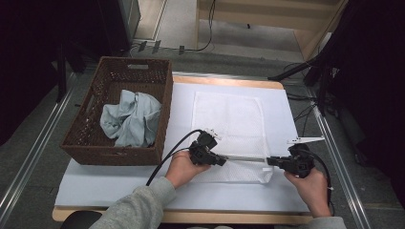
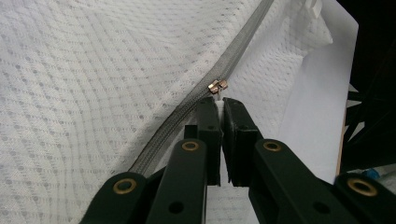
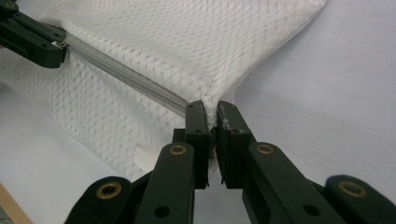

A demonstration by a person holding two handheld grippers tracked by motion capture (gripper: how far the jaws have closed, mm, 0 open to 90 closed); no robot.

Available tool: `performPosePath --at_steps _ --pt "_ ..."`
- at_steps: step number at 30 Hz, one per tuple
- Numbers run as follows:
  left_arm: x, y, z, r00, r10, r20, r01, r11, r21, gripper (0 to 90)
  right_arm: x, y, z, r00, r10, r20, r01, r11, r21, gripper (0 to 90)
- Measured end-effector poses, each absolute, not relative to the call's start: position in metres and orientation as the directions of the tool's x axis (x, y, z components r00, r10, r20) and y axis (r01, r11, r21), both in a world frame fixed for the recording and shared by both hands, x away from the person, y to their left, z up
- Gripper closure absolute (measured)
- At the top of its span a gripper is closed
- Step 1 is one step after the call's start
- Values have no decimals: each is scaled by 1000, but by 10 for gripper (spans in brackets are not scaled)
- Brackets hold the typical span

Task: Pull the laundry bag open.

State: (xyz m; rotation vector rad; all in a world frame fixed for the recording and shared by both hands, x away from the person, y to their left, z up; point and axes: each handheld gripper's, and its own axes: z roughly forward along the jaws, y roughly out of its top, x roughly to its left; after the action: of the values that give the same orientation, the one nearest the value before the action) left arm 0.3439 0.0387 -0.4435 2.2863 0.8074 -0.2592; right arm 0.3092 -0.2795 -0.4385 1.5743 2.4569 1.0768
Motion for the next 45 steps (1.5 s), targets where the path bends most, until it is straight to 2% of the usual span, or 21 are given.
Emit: performPosePath --at_steps 10,23,45 --pt "343 40 -441 772 482 -415 635 -550 543 864 310 -281 -440 -486 810 329 792 249 558 852" --pt "342 44 -438 777 493 -391 627 -557 545 864 310 -283 -440 -475 801 363 798 219 562 851" --pt "336 60 -437 757 535 -376 648 -535 543 864 311 -286 -439 -473 810 347 802 231 551 845"
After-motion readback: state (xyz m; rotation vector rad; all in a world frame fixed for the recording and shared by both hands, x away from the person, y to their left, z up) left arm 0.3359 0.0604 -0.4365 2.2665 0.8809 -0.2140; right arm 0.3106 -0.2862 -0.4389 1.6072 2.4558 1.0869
